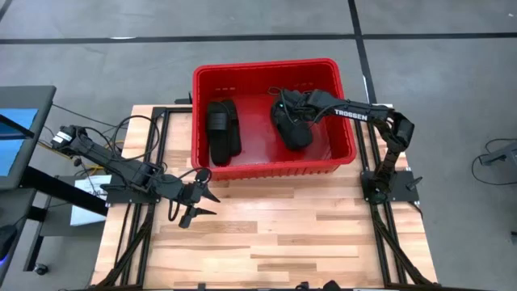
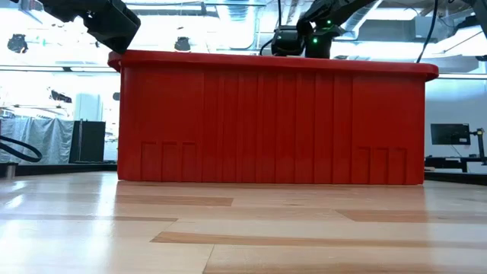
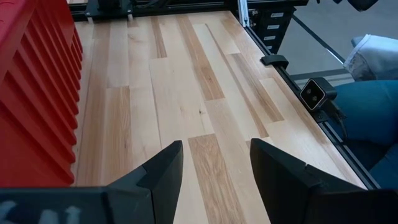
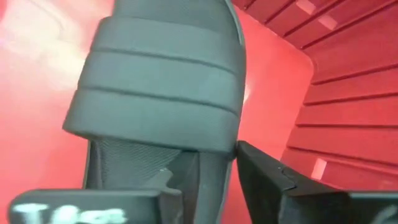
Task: Pick and place slides into bin
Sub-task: Put the black slides into the red bin
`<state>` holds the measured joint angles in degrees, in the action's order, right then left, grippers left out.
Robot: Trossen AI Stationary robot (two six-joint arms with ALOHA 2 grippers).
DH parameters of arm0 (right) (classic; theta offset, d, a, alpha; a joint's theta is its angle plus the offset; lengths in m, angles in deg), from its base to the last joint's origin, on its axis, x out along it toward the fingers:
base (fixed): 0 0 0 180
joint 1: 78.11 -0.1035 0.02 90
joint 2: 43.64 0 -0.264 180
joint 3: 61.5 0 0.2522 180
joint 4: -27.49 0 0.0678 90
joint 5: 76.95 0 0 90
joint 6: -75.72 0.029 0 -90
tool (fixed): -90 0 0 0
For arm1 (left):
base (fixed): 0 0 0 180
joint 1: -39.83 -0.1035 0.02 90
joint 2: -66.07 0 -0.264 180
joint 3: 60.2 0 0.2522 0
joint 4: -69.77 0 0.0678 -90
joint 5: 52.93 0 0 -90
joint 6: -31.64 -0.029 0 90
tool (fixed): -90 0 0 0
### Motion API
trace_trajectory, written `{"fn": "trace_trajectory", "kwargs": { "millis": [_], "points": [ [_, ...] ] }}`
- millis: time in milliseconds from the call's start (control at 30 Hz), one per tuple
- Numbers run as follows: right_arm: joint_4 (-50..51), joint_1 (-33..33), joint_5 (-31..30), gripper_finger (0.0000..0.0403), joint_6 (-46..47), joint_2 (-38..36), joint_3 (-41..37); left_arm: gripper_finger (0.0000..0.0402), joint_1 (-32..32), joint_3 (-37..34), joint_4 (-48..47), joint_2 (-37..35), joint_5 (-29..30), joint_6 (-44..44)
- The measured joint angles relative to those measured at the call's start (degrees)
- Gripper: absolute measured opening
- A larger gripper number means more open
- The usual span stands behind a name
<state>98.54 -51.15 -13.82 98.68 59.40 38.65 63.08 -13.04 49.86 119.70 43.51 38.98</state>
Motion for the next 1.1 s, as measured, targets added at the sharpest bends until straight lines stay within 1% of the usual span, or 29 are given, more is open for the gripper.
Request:
{"fn": "trace_trajectory", "kwargs": {
  "millis": [200, 367, 867, 1100],
  "points": [
    [0.05, -0.35, -0.02, 0.0132, -0.51, 0.00, 0.00, 0.0178, 0.00, 0.00, -0.02, 0.00, 0.00, 0.00],
    [0.98, -0.35, -0.02, 0.0146, -0.50, 0.00, 0.00, 0.0178, 0.00, 0.00, 0.00, 0.00, 0.00, 0.00],
    [0.94, -0.42, -0.09, 0.0139, -0.50, 0.00, 0.00, 0.0178, 0.00, 0.00, 0.00, 0.00, 0.00, 0.00],
    [0.94, -0.39, -0.15, 0.0144, -0.50, 0.00, 0.00, 0.0178, 0.00, 0.00, 0.00, 0.00, 0.00, 0.00]
  ]
}}
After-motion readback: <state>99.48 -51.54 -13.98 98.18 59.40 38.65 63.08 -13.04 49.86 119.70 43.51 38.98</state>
